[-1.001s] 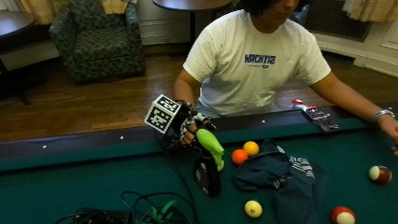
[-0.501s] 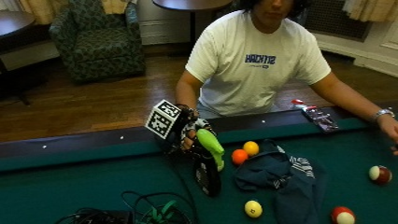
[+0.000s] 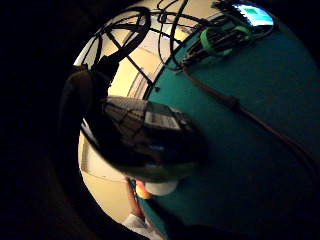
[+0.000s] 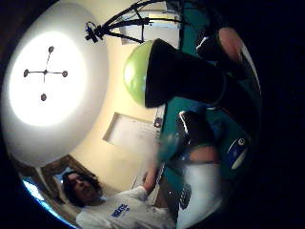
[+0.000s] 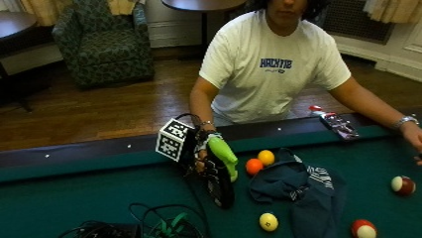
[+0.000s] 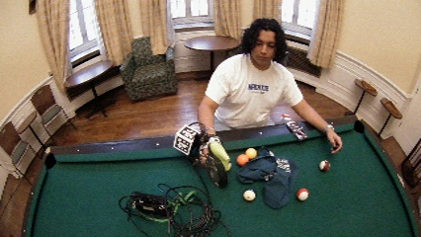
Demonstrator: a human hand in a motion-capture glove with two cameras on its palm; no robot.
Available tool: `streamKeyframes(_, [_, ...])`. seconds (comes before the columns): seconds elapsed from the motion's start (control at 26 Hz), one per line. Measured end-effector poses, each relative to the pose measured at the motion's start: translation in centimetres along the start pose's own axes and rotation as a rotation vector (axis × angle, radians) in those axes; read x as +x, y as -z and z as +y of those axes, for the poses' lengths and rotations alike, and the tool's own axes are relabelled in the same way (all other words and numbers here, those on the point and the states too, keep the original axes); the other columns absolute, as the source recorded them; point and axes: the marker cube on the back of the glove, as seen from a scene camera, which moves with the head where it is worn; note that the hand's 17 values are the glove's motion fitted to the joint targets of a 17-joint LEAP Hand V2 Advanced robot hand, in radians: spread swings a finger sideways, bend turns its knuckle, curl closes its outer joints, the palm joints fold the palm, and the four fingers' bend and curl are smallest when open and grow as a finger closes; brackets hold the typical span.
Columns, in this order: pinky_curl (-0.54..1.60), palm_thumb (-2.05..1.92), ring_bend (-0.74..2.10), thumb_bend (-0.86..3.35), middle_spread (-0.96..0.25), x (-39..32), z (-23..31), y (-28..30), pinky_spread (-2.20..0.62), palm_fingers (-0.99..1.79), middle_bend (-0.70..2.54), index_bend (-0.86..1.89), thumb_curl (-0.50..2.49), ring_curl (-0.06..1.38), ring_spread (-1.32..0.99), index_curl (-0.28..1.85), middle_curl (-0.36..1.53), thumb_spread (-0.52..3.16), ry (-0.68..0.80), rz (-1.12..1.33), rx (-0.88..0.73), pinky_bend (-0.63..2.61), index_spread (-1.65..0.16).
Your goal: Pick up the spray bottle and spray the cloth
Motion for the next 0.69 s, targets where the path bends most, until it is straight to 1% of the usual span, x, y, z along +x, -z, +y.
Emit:
streamKeyframes(0.19, [0.37,0.90,0.40,-0.03,-0.22,-0.2,-1.2,-1.3,-0.09,1.03,0.22,0.09,0.42,0.39,-0.21,0.24,0.43,0.99,-0.038,-0.031,-0.014,0.22,-0.34])
streamKeyframes(0.39, [0.37,0.90,0.41,-0.02,-0.23,-0.1,-2.3,-2.0,-0.09,1.02,0.22,0.08,0.42,0.39,-0.22,0.23,0.43,0.95,-0.064,-0.010,0.001,0.22,-0.34])
streamKeyframes(0.54, [0.36,0.90,0.42,-0.03,-0.24,-0.2,-3.0,-2.7,-0.05,0.93,0.24,0.09,0.42,0.40,-0.22,0.23,0.44,0.91,-0.070,0.006,-0.002,0.17,-0.35])
streamKeyframes(0.69, [0.35,0.90,0.43,-0.03,-0.24,-0.4,-3.6,-3.6,-0.04,0.92,0.25,0.09,0.42,0.40,-0.23,0.23,0.44,0.88,-0.078,0.003,-0.012,0.17,-0.35])
